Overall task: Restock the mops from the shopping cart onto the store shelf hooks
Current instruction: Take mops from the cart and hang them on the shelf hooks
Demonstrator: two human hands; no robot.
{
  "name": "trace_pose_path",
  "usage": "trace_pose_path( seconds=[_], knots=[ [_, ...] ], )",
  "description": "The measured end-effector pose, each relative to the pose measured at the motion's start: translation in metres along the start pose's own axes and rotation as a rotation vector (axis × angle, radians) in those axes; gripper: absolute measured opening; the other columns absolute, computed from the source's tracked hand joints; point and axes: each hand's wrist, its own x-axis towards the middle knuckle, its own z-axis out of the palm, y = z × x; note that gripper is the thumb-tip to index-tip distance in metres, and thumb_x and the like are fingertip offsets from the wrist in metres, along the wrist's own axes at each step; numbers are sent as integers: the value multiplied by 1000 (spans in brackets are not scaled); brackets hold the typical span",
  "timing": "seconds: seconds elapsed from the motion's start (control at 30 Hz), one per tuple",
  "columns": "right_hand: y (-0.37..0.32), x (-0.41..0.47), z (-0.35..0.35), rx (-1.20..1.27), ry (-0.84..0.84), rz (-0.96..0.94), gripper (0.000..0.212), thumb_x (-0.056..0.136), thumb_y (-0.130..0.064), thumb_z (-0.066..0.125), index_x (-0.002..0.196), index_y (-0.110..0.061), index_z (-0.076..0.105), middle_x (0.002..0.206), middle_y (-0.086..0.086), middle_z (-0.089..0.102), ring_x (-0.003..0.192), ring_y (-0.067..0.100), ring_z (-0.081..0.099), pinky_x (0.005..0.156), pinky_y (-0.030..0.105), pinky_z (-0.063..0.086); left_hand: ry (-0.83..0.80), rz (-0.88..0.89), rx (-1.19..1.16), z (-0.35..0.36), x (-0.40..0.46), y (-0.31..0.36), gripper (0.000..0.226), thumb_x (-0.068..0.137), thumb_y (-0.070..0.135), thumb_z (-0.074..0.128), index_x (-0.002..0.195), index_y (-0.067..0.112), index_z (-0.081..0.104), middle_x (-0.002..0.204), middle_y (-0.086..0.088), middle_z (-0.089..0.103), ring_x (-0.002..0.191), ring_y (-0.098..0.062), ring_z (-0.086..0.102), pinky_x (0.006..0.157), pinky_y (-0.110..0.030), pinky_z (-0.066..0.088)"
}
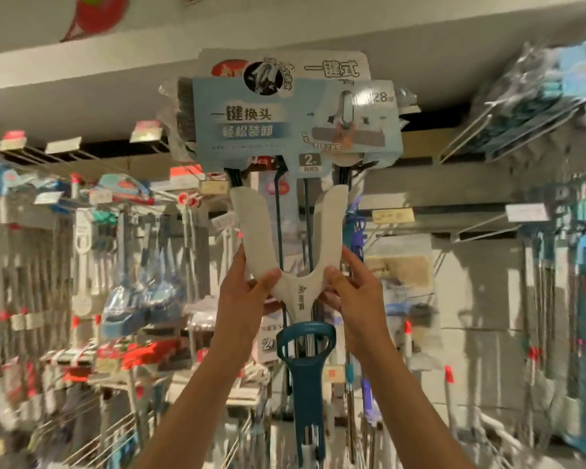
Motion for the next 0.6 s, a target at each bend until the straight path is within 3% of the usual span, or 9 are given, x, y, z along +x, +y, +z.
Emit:
trace_pose_path(
  seconds=[0.1, 0.23, 0.4, 0.5, 0.6],
  knots=[
    [-11, 35, -17, -14, 0, -53, 40, 99, -4, 56, 123, -36, 57, 102, -10, 75, 94, 18, 74, 68, 27, 60, 2, 62, -10, 31, 28, -2, 57, 95, 8, 63, 147, 20, 43, 119, -12, 68, 92, -19, 74, 70, -39, 63],
    [-24, 74, -35, -55, -9, -87, 39, 100, -8, 55, 114, -44, 55, 109, 4, 74, 92, 20, 75, 69, 28, 61, -6, 105, -57, 68, 55, 0, 50, 95, 4, 62, 139, 23, 47, 108, -4, 69, 83, -10, 74, 61, -26, 60],
    [-33, 116, -54, -81, -24, -99, 42, 101, -8, 54, 133, -36, 52, 117, 6, 71, 95, 24, 74, 76, 37, 63, -18, 131, -65, 99, 90, -6, 43, 95, 10, 64, 124, 40, 51, 103, 8, 72, 85, -11, 75, 61, -25, 59],
    [-34, 139, -61, -90, -20, -98, 43, 101, -8, 54, 142, -25, 53, 119, 8, 70, 97, 25, 74, 77, 41, 63, -18, 129, -74, 111, 107, -11, 45, 95, 10, 64, 133, 31, 50, 100, 9, 73, 86, -13, 75, 62, -27, 60],
    [-35, 156, -63, -89, -18, -104, 47, 100, -7, 57, 144, -25, 50, 114, 7, 72, 95, 24, 74, 74, 37, 63, -46, 138, -72, 119, 124, -14, 49, 97, 12, 63, 141, 26, 47, 108, 4, 72, 91, -15, 75, 63, -29, 61]
  ],
)
